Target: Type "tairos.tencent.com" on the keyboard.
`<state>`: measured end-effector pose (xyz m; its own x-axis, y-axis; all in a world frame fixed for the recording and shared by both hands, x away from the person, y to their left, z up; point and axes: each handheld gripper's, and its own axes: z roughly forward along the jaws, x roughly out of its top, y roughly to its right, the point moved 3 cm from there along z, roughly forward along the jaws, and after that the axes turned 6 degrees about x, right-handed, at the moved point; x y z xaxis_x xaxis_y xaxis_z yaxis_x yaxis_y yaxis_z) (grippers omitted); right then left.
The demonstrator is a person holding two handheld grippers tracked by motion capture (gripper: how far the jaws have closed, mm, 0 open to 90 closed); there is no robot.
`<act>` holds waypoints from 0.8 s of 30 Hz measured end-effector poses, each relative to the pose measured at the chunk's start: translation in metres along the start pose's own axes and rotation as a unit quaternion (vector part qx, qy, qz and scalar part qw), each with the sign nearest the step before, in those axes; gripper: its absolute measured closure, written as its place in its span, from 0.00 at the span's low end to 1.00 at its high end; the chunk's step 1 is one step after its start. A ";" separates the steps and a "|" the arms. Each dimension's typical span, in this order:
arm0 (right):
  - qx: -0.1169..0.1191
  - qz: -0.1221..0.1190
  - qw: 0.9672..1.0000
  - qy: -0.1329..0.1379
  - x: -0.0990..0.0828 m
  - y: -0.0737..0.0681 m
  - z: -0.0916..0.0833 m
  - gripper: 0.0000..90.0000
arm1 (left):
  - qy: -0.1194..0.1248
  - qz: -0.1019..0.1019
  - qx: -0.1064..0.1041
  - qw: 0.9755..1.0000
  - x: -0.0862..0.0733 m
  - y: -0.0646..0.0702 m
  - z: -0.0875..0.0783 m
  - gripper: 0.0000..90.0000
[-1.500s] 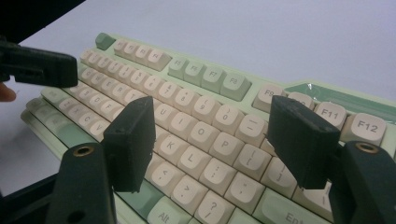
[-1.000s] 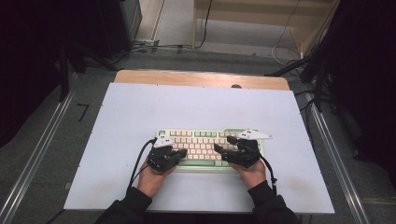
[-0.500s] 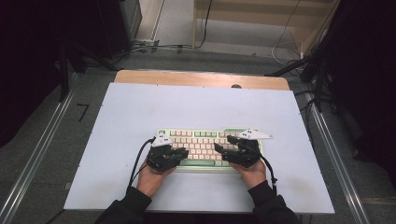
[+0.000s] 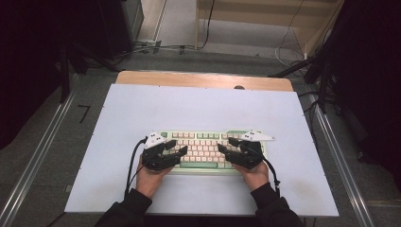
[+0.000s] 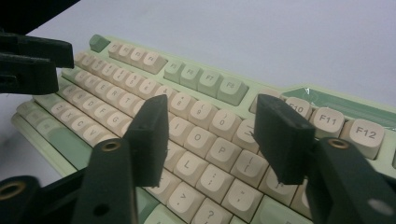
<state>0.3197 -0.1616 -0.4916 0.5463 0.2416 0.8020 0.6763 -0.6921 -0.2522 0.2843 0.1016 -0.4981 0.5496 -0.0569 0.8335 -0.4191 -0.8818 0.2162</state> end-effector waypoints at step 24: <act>-0.005 -0.011 1.000 -0.015 0.009 -0.002 0.012 0.97 | 0.008 -0.006 0.019 1.000 0.000 -0.003 -0.003 0.47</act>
<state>0.3295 -0.1498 -0.4905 0.5462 0.2777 0.7902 0.6833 -0.6935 -0.2286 0.2838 0.1059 -0.4972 0.5424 -0.0381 0.8393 -0.3841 -0.8997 0.2073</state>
